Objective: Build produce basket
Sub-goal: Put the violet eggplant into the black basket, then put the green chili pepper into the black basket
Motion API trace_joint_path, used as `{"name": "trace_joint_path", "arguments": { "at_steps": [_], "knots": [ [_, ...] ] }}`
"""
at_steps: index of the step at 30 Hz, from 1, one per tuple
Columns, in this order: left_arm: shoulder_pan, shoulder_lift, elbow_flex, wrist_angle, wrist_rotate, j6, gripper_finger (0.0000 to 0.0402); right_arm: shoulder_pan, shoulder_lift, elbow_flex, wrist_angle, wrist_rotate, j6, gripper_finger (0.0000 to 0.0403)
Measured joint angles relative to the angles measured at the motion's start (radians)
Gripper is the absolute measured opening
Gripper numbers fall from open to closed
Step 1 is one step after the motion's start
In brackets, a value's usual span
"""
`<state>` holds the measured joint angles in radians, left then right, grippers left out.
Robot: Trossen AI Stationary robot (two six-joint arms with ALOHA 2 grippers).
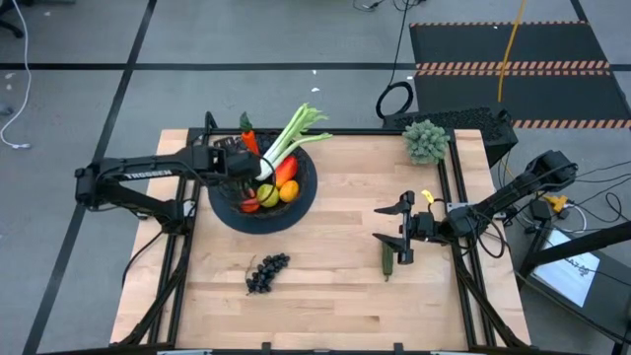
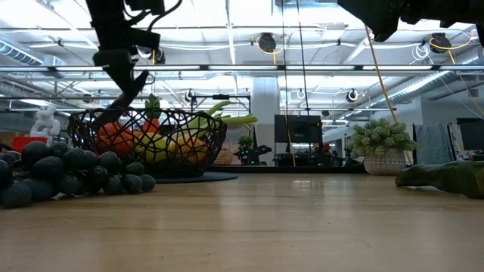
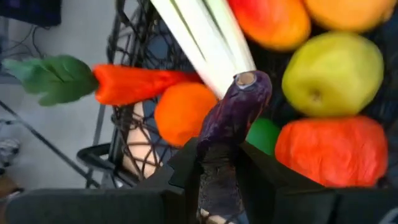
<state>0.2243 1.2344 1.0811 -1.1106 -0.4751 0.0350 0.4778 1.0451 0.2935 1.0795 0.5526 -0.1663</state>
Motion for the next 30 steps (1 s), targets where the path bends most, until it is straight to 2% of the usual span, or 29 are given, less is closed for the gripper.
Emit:
{"name": "trace_joint_path", "arguments": {
  "at_steps": [7, 14, 17, 20, 25, 30],
  "knots": [
    [-0.007, 0.010, -0.023, 0.021, -0.028, 0.004, 0.0100, 0.000, 0.000, 0.000, -0.020, -0.001, 0.035, 0.0281],
    [-0.039, 0.011, -0.022, 0.022, -0.031, -0.088, 0.0215, 0.002, 0.000, 0.000, -0.188, 0.003, 0.197, 0.0281],
    [-0.061, 0.012, -0.018, 0.020, -0.031, -0.147, 0.0259, 0.015, 0.000, 0.000, -0.310, 0.050, 0.322, 0.0281],
    [-0.088, 0.012, 0.003, 0.032, -0.032, -0.189, 0.0283, 0.045, 0.001, 0.000, -0.418, 0.107, 0.420, 0.0281],
    [-0.162, -0.014, 0.029, 0.127, -0.039, -0.186, 0.0289, 0.114, 0.001, 0.000, -0.489, 0.133, 0.573, 0.0281],
    [-0.249, -0.050, 0.030, 0.290, -0.055, -0.150, 0.0263, 0.194, 0.010, 0.000, -0.500, 0.155, 0.630, 0.0281]
  ]
}}
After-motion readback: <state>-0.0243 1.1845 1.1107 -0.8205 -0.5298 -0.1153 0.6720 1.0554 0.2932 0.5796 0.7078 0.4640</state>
